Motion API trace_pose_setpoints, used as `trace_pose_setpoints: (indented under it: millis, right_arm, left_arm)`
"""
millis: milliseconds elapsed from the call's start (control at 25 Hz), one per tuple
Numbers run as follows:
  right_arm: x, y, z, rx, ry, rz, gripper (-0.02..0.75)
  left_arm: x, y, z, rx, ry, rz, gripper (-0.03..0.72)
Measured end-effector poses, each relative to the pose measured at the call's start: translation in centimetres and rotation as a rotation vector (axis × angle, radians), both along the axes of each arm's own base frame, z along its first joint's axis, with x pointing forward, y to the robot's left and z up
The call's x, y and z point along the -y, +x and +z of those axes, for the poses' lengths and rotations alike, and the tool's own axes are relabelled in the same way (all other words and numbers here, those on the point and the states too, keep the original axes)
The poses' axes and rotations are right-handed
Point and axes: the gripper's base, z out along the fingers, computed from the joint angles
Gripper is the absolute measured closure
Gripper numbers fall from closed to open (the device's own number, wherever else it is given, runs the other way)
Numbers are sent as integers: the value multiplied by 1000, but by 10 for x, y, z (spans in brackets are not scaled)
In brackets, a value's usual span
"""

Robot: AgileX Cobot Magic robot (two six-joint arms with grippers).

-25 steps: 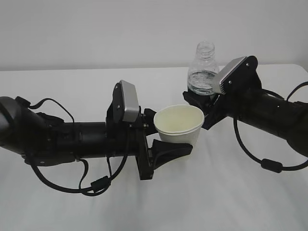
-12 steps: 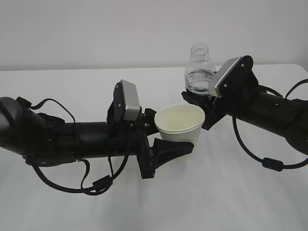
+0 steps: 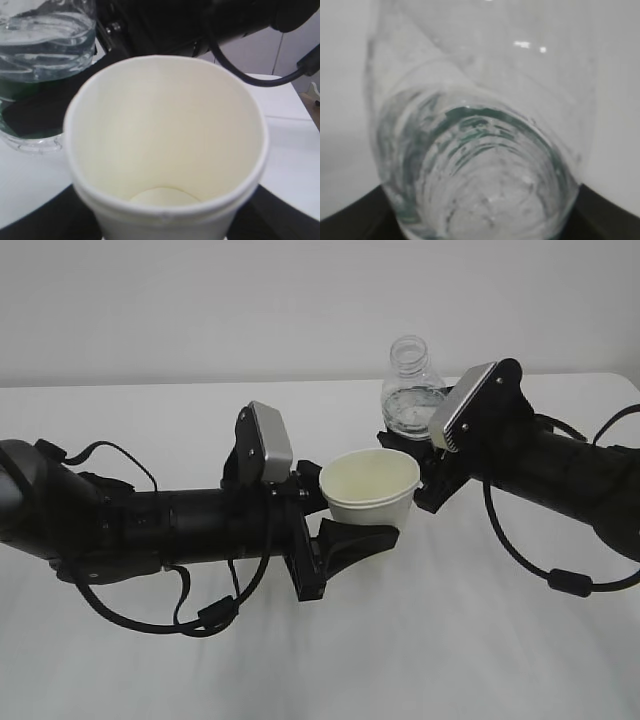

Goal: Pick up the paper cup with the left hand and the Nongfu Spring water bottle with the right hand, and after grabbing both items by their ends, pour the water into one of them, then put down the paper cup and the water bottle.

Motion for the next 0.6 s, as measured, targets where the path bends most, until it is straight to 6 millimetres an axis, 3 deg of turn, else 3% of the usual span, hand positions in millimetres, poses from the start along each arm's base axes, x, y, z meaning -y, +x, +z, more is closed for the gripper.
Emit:
trace_pose_setpoints:
  millis: [600]
  right_arm:
    - [3, 2, 1, 87, -101, -20, 248]
  left_arm:
    - [-1, 3, -9, 2, 10, 31, 232]
